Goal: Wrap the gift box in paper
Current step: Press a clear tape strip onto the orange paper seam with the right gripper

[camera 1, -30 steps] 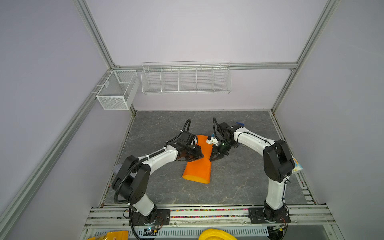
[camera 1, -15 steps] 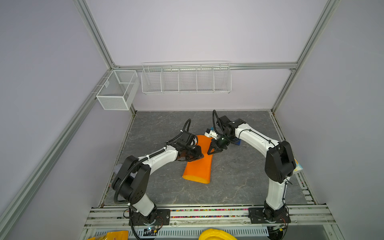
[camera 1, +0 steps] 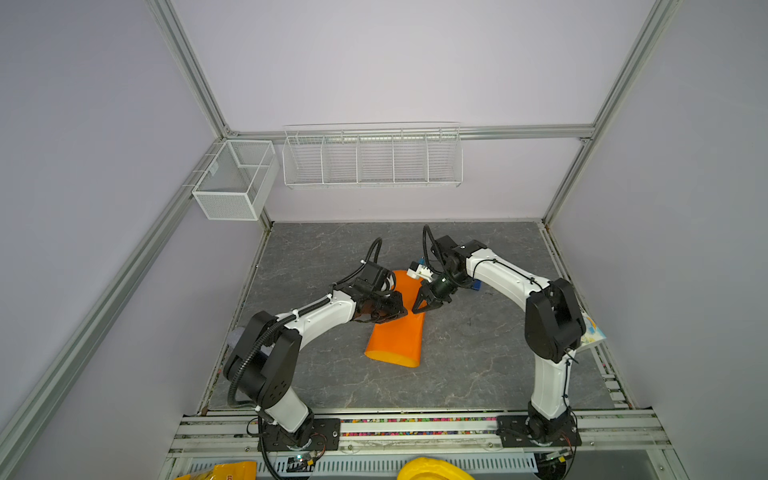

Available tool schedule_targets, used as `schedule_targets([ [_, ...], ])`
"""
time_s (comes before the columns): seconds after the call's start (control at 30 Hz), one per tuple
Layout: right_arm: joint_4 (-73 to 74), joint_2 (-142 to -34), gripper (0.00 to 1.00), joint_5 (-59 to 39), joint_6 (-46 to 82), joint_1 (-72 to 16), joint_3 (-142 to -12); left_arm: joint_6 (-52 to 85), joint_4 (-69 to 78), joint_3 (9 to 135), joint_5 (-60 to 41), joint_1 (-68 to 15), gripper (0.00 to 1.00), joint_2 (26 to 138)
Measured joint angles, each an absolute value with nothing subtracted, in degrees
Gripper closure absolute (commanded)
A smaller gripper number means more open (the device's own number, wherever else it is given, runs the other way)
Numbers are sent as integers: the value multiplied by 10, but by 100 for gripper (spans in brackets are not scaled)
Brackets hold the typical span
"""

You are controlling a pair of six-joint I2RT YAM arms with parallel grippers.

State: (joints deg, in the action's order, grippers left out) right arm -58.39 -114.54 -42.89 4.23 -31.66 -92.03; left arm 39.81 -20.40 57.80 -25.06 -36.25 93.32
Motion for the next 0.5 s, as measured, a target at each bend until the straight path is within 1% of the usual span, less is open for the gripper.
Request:
schedule_targets([
  [0.17, -593, -1173, 93, -406, 41, -317, -918, 398, -206, 578, -250, -362, 91, 933],
  [0.3, -602, -1174, 93, -384, 40, -316, -918, 398, -206, 578, -250, -362, 91, 933],
  [0.5, -607, -1176, 93, -377, 40, -317, -919, 398, -208, 579, -250, -363, 91, 933],
])
